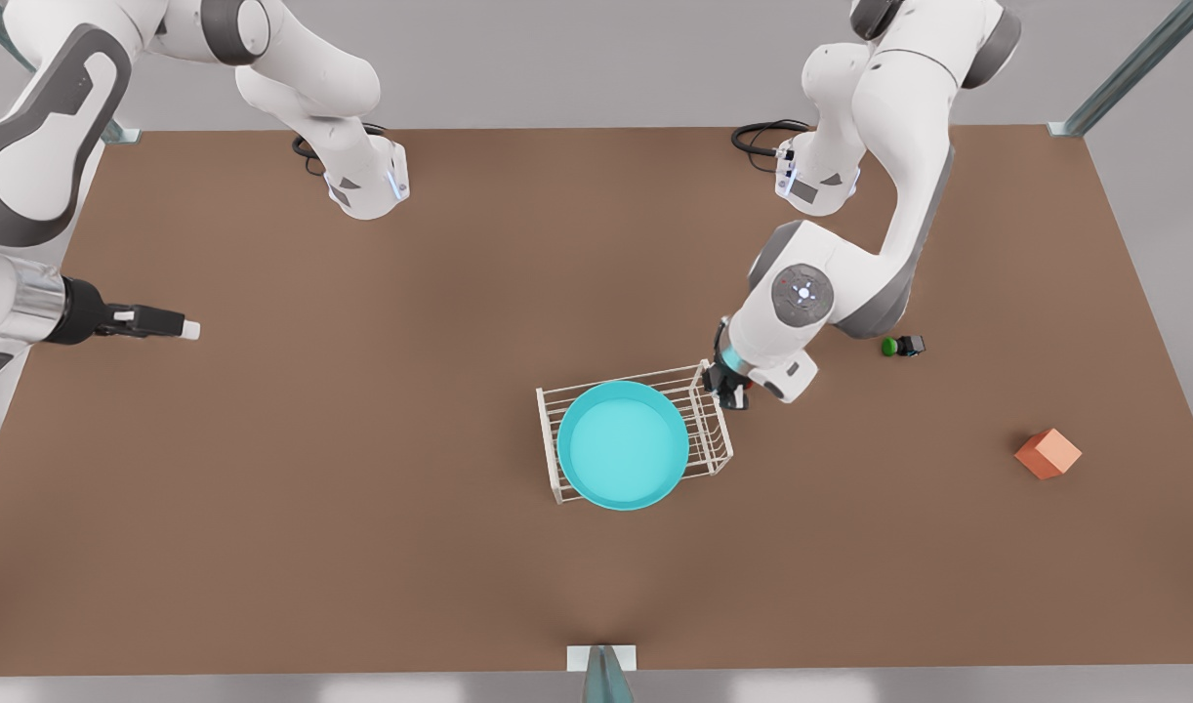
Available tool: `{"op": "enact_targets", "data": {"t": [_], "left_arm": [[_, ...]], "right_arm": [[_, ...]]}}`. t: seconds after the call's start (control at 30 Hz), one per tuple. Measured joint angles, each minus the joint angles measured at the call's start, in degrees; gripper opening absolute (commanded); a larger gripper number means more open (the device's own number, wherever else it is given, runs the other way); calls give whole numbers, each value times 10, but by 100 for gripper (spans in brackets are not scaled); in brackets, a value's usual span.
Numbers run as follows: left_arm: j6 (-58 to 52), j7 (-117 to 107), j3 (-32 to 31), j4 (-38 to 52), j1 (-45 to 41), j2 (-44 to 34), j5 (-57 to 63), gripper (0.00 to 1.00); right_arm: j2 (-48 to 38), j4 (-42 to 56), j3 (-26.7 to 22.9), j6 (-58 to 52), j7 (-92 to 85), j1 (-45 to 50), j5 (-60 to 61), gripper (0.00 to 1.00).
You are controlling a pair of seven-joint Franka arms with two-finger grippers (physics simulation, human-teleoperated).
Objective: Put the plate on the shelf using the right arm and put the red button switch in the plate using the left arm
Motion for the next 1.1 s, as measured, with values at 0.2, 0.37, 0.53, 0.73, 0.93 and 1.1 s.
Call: {"op": "enact_targets", "data": {"t": [0.2,0.37,0.53,0.73,0.93,1.1], "left_arm": [[-4,-54,1,100,-48,83,11,46],[-2,-96,4,192,-80,150,26,46],[8,-132,6,215,-99,172,37,61],[11,-165,7,215,-110,177,57,100],[-94,-80,7,167,44,68,78,100],[-190,150,8,149,205,29,59,100]], "right_arm": [[4,-1,1,-5,-2,61,-43,100],[8,-1,1,-6,-4,70,-51,100],[8,0,-3,-6,-5,69,-53,100],[11,0,-2,-6,-6,69,-52,100],[13,0,-4,-7,-8,67,-51,100],[22,0,-3,-46,-9,68,-48,100]]}}
